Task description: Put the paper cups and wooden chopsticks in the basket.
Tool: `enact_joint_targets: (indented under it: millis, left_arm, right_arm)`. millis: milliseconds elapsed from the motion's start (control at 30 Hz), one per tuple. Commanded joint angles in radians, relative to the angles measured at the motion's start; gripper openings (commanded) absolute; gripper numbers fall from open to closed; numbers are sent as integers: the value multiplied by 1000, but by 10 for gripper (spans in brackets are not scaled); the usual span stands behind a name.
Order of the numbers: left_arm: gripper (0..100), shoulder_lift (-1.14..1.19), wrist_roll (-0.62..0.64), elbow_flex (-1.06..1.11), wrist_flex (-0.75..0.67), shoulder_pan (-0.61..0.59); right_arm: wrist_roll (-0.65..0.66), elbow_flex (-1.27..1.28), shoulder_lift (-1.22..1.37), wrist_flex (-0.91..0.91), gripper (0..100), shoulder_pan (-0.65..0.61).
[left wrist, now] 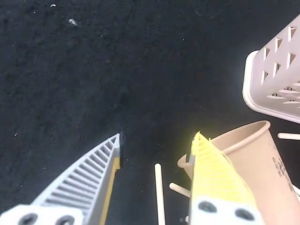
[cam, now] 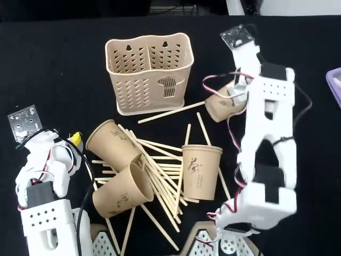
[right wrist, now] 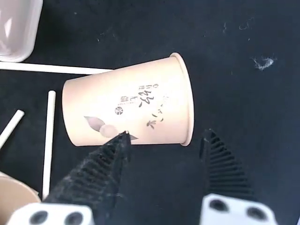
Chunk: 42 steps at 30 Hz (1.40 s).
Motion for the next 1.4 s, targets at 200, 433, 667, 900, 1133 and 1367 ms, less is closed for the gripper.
enact_joint_targets:
  millis: [200,433,667,900,1133,1367]
  left_arm:
    - [245,-11,2,-12,-18,-2]
    - [245,-11,0,-12,-18,-2]
    - [245,-11,0,-12,-18,-2]
    - [245,-11,0,-12,-20,-2]
    - [245,-11,-2,-10,-20,-2]
    - [245,-18,-2,1,-20,-2]
  right_arm:
    - [87,-397,344,215,246,8]
    - [169,-536,447,351,116,11]
    - [169,-647,361,537,11,44]
    - [173,-476,62,535,11,83]
    - [121,-196,-266,523,11,52]
    - [95,70,-509,305,44,198]
